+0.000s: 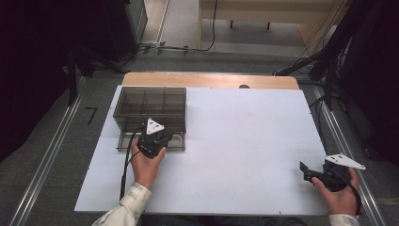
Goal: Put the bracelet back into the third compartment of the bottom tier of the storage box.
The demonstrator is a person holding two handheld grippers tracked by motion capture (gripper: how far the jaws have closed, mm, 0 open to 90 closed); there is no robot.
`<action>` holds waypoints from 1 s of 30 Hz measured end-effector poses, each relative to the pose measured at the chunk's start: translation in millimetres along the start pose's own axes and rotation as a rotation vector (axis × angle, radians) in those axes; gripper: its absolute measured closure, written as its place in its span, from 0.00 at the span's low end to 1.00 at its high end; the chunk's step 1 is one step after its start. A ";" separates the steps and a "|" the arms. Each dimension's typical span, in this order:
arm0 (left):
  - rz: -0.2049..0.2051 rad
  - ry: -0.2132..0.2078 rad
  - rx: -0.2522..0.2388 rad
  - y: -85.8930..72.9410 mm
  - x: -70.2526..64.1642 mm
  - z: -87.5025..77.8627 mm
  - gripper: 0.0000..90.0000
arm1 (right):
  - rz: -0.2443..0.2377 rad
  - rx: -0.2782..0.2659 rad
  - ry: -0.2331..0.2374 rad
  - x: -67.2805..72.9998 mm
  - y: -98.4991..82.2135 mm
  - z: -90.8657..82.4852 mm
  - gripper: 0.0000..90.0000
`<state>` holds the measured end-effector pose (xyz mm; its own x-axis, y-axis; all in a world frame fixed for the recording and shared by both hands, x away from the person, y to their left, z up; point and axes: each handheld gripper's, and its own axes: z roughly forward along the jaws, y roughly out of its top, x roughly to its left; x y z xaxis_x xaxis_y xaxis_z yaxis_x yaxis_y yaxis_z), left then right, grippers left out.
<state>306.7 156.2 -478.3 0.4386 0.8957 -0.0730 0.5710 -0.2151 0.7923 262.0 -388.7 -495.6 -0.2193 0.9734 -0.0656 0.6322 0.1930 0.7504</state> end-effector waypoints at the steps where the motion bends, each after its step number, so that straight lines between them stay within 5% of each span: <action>1: 0.000 0.001 0.000 -0.2 0.1 0.4 0.97 | 0.000 0.002 0.000 0.1 0.0 0.0 0.05; 15: 0.001 0.007 0.005 -1.5 0.9 2.7 0.96 | 0.000 0.003 0.000 0.2 -0.1 0.5 0.05; 30: -0.001 0.012 -0.009 -0.8 -1.7 -1.1 0.73 | 0.001 0.001 0.001 0.1 0.1 0.3 0.05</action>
<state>304.7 155.2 -478.1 0.4296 0.9006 -0.0663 0.5653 -0.2109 0.7975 262.3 -388.5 -495.7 -0.2193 0.9735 -0.0647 0.6333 0.1925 0.7496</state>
